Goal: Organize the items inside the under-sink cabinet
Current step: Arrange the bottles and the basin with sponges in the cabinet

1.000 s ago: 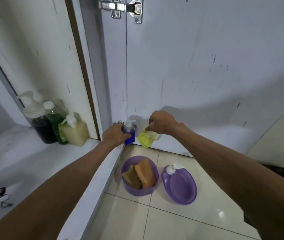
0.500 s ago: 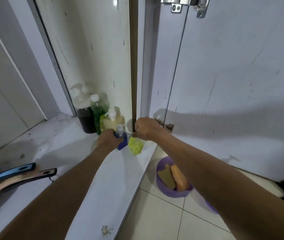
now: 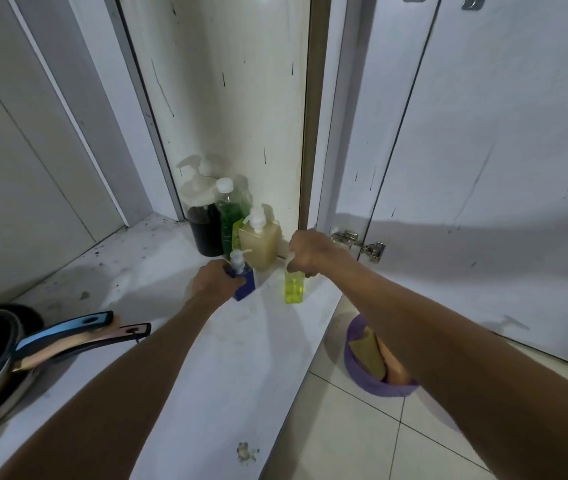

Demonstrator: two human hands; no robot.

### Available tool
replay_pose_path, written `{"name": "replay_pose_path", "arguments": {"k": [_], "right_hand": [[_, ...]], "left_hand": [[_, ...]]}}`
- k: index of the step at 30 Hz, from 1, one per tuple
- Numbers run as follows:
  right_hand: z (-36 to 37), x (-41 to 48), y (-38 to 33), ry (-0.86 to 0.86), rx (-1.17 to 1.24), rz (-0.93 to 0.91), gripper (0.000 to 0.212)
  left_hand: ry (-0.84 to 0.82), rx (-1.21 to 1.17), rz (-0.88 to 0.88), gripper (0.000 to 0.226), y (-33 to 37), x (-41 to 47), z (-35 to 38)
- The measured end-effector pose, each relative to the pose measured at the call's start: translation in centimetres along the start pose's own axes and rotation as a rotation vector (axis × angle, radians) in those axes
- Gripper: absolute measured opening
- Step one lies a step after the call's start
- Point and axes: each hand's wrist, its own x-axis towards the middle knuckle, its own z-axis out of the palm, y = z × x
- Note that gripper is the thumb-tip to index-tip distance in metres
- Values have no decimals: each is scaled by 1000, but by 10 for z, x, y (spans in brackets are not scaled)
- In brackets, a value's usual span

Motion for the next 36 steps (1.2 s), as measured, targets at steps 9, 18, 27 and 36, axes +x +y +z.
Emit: {"name": "replay_pose_path", "arguments": {"k": [9, 18, 27, 36], "right_hand": [[10, 41, -24, 236, 3, 62, 13], [11, 60, -21, 213, 91, 113, 27], [-6, 48, -3, -156, 563, 164, 86], [-14, 38, 3, -115, 455, 98, 74]], "left_hand": [[-24, -62, 36, 22, -8, -9, 1], [-21, -106, 78, 32, 6, -8, 17], [-18, -151, 82, 34, 37, -13, 38], [0, -217, 32, 43, 62, -8, 60]]}}
